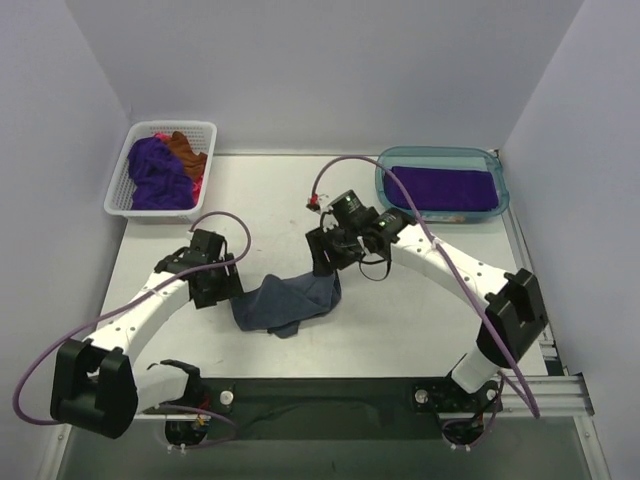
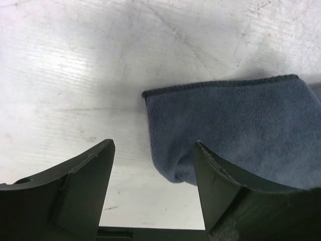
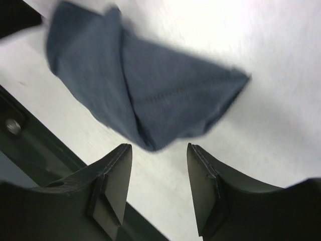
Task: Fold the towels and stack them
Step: Flatten out the crumpled towel
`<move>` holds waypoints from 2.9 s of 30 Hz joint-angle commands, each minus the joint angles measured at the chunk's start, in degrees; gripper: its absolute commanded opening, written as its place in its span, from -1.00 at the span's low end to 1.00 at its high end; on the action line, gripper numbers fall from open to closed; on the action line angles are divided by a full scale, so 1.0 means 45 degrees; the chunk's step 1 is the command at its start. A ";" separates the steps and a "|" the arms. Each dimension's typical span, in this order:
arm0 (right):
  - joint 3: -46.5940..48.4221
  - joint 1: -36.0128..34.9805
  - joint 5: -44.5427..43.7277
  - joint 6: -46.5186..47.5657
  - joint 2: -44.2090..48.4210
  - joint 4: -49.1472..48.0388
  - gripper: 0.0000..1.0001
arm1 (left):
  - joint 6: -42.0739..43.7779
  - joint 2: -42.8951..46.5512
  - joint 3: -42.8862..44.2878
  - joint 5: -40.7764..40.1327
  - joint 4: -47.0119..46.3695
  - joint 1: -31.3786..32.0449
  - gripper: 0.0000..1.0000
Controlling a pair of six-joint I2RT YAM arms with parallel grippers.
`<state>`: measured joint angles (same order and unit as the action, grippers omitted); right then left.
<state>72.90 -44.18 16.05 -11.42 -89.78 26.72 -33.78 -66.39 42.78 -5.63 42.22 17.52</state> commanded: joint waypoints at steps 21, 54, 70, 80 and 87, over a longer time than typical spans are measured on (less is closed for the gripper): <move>0.1729 -0.0787 0.3951 -0.2090 -0.4775 -0.3418 -0.16 | -0.0892 -0.3060 -0.0543 0.0782 -0.2819 0.0091 -0.80; -0.1766 -0.1119 0.2727 0.1191 0.3720 -0.1055 0.00 | 0.0515 0.1785 0.3172 -0.1893 0.0892 0.2025 -1.00; -0.0186 0.1205 0.1391 0.1093 -0.1707 -0.2754 0.07 | 0.0846 0.0144 0.0883 -0.2031 -0.0748 0.1107 -1.00; -0.1454 0.1440 0.2584 0.0253 -0.2335 -0.3437 0.06 | 0.0925 0.0398 0.0805 -0.1757 -0.0807 0.0873 -1.00; -0.2080 0.1459 0.3345 -0.0079 -0.1944 -0.3985 -0.41 | 0.0964 0.0515 0.0707 -0.1718 -0.0807 0.0814 -1.00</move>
<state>63.92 -37.76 27.88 -10.83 -101.75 10.04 -30.39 -65.67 46.30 -13.50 40.75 21.56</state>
